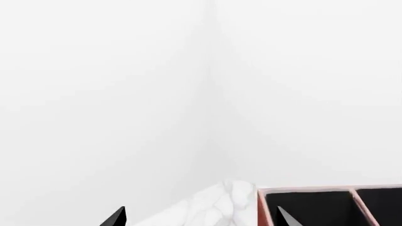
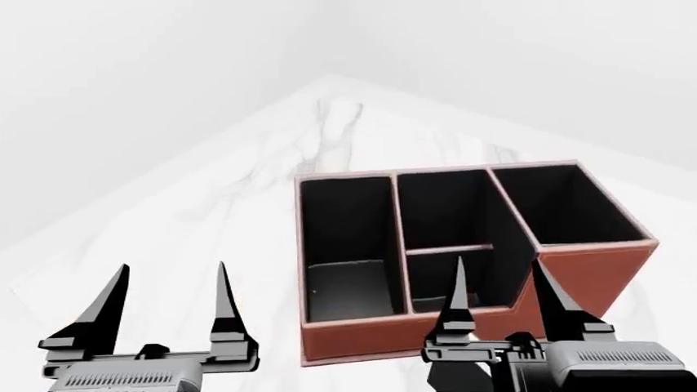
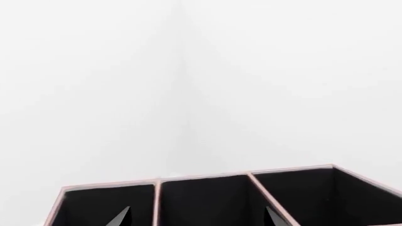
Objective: Pick up the book and place it in the right compartment of the caddy.
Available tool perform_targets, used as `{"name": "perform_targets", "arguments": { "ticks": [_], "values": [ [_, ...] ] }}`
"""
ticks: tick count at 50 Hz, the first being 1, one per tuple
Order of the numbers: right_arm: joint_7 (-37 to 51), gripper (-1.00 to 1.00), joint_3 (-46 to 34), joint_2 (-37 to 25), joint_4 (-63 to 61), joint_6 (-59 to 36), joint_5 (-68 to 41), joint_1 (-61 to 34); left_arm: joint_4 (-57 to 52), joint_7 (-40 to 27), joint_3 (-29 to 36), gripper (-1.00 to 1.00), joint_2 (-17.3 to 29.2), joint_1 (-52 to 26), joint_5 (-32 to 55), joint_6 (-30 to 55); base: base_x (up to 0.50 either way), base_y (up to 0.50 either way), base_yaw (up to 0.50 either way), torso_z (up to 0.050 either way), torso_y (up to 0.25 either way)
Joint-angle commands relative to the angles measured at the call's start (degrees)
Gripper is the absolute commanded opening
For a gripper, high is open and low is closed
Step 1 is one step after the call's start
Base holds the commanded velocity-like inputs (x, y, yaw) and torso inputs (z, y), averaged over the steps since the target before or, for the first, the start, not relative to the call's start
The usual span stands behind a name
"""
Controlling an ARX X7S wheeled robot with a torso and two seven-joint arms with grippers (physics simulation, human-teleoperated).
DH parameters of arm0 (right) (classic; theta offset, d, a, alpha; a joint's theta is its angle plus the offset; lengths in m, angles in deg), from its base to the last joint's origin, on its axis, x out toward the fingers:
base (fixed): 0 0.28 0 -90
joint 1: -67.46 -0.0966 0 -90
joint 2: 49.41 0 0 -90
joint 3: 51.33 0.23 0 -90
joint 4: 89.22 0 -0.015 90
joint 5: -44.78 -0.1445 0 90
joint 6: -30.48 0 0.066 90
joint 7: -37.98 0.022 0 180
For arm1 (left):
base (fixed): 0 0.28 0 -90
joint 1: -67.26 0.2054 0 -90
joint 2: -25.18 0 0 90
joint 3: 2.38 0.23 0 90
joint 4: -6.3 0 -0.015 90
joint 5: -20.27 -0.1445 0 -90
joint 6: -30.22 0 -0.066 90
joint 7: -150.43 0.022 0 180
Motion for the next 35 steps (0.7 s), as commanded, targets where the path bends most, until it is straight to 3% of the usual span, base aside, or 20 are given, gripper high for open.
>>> {"name": "perform_targets", "arguments": {
  "ticks": [1,35],
  "values": [
    [0.1,1.00,-0.4,-0.4,0.0,0.3,0.0,0.1,0.1,-0.4,0.3,1.00,0.3,-0.1,0.1,-0.1,0.00,0.00,0.00,0.000,0.000],
    [0.1,1.00,1.0,-3.9,-3.6,-2.5,-3.2,0.6,0.0,-1.5,0.8,1.00,1.3,-0.2,0.6,-0.2,0.04,0.02,0.00,0.000,0.000]
  ]
}}
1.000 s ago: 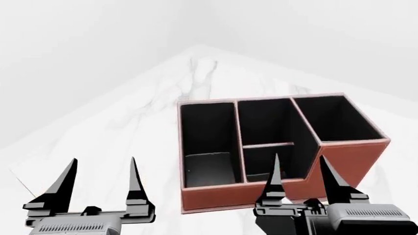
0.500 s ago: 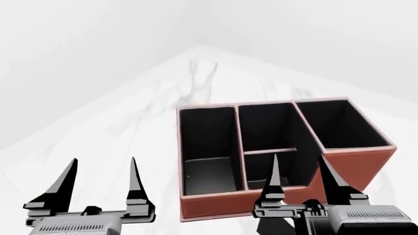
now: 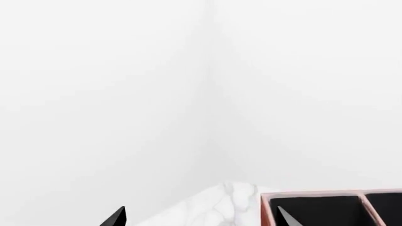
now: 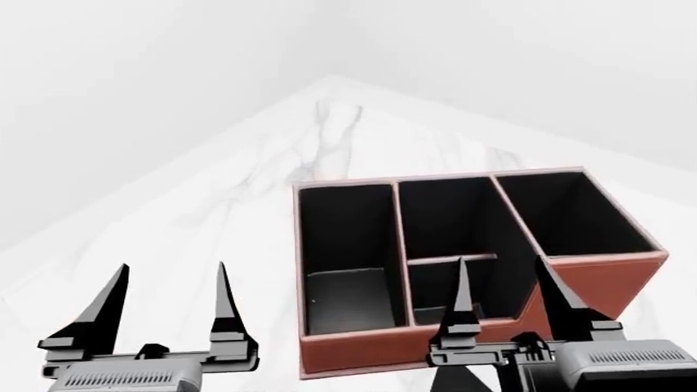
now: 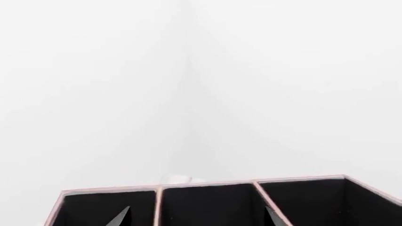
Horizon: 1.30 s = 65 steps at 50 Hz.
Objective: Pick up the book and place it in the right compartment of the caddy.
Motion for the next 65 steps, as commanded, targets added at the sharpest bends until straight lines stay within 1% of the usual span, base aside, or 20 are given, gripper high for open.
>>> {"name": "perform_targets", "arguments": {
  "ticks": [1,7,8,17,24,38,39,44,57,60,61,62,63,65],
  "values": [
    [-0.1,1.00,0.8,-0.8,-0.7,-0.5,-1.9,0.2,0.0,-0.4,0.1,1.00,0.3,-0.1,0.2,0.0,0.12,-0.52,0.00,0.000,0.000],
    [0.2,1.00,0.8,-0.7,-0.3,-0.3,-1.6,0.0,0.1,-0.5,0.2,1.00,0.5,-0.1,0.3,-0.1,0.02,-0.59,0.00,0.000,0.000],
    [0.9,1.00,0.5,-0.7,-0.5,-0.7,-0.1,0.0,0.1,-0.6,0.2,1.00,0.5,-0.2,0.3,-0.1,0.00,0.00,0.00,0.000,0.000],
    [0.5,1.00,0.4,-0.7,-0.1,0.0,-1.0,0.0,0.2,-0.8,0.4,1.00,0.7,-0.3,0.3,-0.2,0.00,0.00,0.00,0.000,0.000],
    [0.5,1.00,0.2,-0.7,0.0,0.2,-1.0,0.0,0.2,-1.0,0.5,1.00,0.9,-0.3,0.4,-0.2,-0.39,-0.26,0.00,0.000,0.000],
    [0.3,1.00,0.0,-1.1,0.0,0.5,-1.6,0.1,0.2,-1.3,0.8,1.00,1.2,-0.2,0.4,-0.2,0.00,0.00,0.00,0.000,0.000],
    [-0.2,1.00,-0.2,-1.2,0.1,1.5,-1.4,0.3,0.2,-1.3,0.8,1.00,1.2,-0.2,0.5,-0.2,0.00,0.00,0.00,0.000,0.000],
    [0.3,1.00,-0.3,-1.2,0.0,0.8,-1.4,0.1,0.2,-1.4,0.9,1.00,1.3,-0.2,0.5,-0.3,0.50,0.03,0.00,0.000,0.000],
    [0.7,1.00,-0.5,-1.4,0.1,0.9,-1.0,0.1,0.2,-1.7,1.1,1.00,1.5,-0.2,0.6,-0.3,0.00,0.00,0.00,0.000,0.000],
    [-0.1,1.00,-0.7,-2.6,-1.0,-0.2,-1.4,0.2,0.1,-1.8,1.0,1.00,1.6,-0.3,0.7,-0.3,0.00,0.00,0.00,0.000,0.000],
    [-3.1,1.00,-0.6,-4.4,-2.3,-0.8,-7.0,0.5,0.2,-1.8,1.0,1.00,1.6,-0.3,0.8,-0.3,0.00,0.00,0.00,0.000,0.000],
    [-3.3,1.00,-0.2,-4.9,-2.6,-1.6,-8.4,0.5,0.2,-1.8,1.0,1.00,1.6,-0.3,0.8,-0.3,0.00,0.00,0.00,0.000,0.000],
    [-3.5,1.00,-0.7,-5.9,-2.4,-2.4,-6.7,0.1,0.2,-1.8,1.0,1.00,1.6,-0.3,0.8,-0.3,0.00,0.00,0.00,0.000,0.000],
    [-5.5,1.00,-1.1,-7.2,-2.0,-2.6,-8.0,0.2,0.2,-1.9,1.0,1.00,1.7,-0.4,0.8,-0.3,0.00,0.00,0.00,0.000,0.000]
  ]
}}
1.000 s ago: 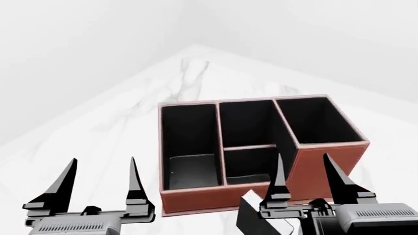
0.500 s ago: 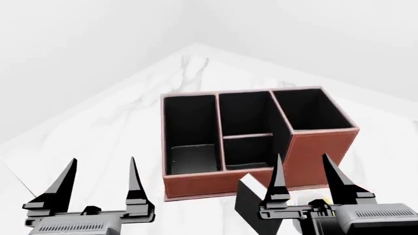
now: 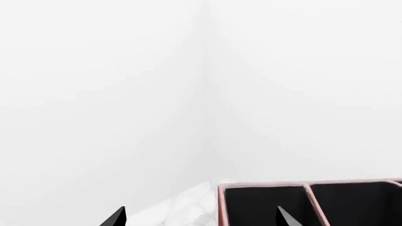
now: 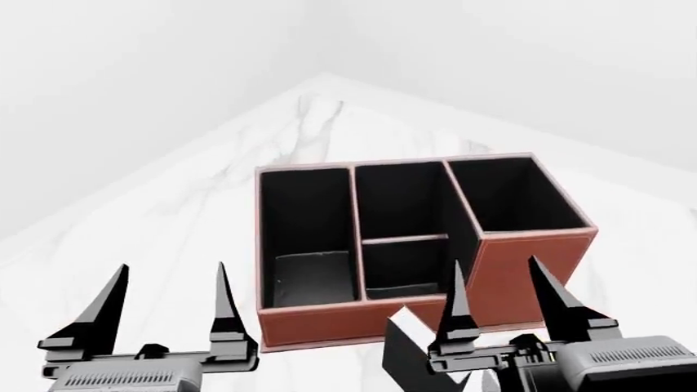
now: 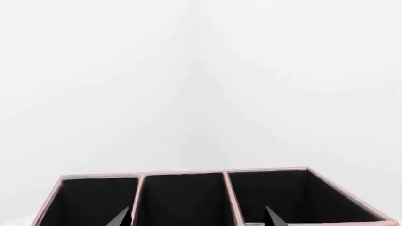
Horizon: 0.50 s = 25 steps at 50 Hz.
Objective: Pick up the book and place it in the right compartment of the caddy.
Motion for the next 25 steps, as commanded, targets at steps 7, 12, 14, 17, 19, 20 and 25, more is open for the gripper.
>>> {"name": "perform_targets", "arguments": {
  "ticks": [7,12,14,17,19,20,25],
  "values": [
    [-10.7,1.00,-2.9,-9.0,0.9,-4.7,-7.5,0.4,0.6,-0.4,0.5,1.00,0.1,-0.5,0.0,0.2,0.00,0.00,0.00,0.000,0.000],
    [-11.3,1.00,-3.0,-10.9,1.8,-7.7,-8.4,-0.5,0.7,-0.5,0.5,1.00,0.2,-0.5,0.1,0.3,0.00,0.00,0.00,0.000,0.000],
    [-11.2,1.00,-2.9,-11.6,1.9,-8.8,-8.3,-1.0,0.6,-0.6,0.5,1.00,0.2,-0.5,0.1,0.3,0.00,0.00,0.00,0.000,0.000],
    [-11.4,1.00,-2.3,-12.4,2.0,-10.1,-9.9,-1.5,0.6,-0.6,0.5,1.00,0.3,-0.5,0.2,0.4,0.00,0.00,0.00,0.000,0.000],
    [-11.2,1.00,-2.1,-12.8,2.1,-10.7,-9.8,-1.7,0.7,-0.7,0.6,1.00,0.3,-0.6,0.1,0.4,0.00,0.00,0.00,0.000,0.000],
    [-11.3,1.00,-2.0,-13.0,2.2,-10.8,-10.1,-1.8,0.7,-0.7,0.6,1.00,0.3,-0.6,0.1,0.4,0.00,0.00,0.00,0.000,0.000],
    [-11.4,1.00,-1.7,-13.4,2.8,-12.0,-11.0,-2.7,0.9,-0.8,0.8,1.00,0.3,-0.7,0.0,0.4,0.00,0.00,0.00,0.000,0.000]
  ]
}}
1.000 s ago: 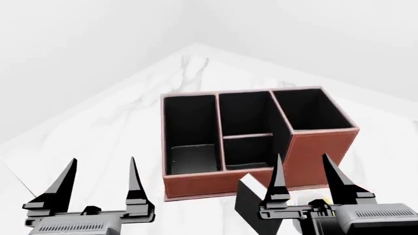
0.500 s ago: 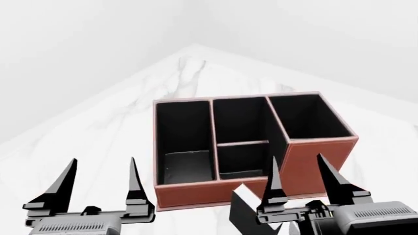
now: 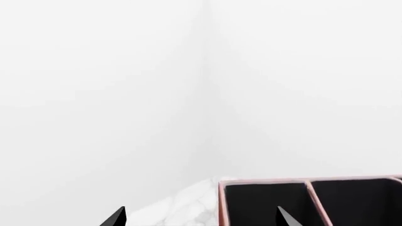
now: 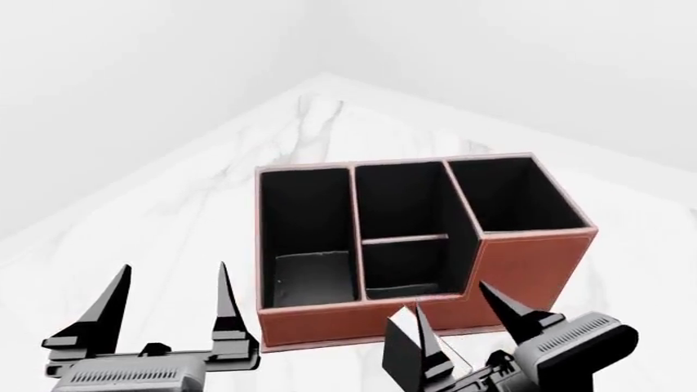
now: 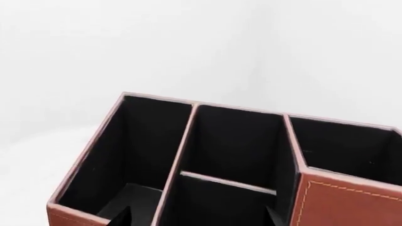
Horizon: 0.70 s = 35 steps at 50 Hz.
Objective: Pick up the book and place it in the right compartment of the caddy.
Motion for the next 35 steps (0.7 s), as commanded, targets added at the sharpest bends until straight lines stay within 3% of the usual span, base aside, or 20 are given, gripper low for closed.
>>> {"name": "perform_targets", "arguments": {
  "ticks": [1,35],
  "values": [
    [-1.3,1.00,0.2,-2.5,1.1,-3.5,-2.5,-1.6,0.3,-0.2,0.2,1.00,0.1,-0.2,0.0,0.1,0.00,0.00,0.00,0.000,0.000],
    [-2.2,1.00,3.8,-8.2,-1.5,-3.3,-5.8,5.2,0.5,-1.0,0.8,1.00,0.5,-0.5,0.0,0.2,0.00,0.00,0.00,0.000,0.000]
  ]
}}
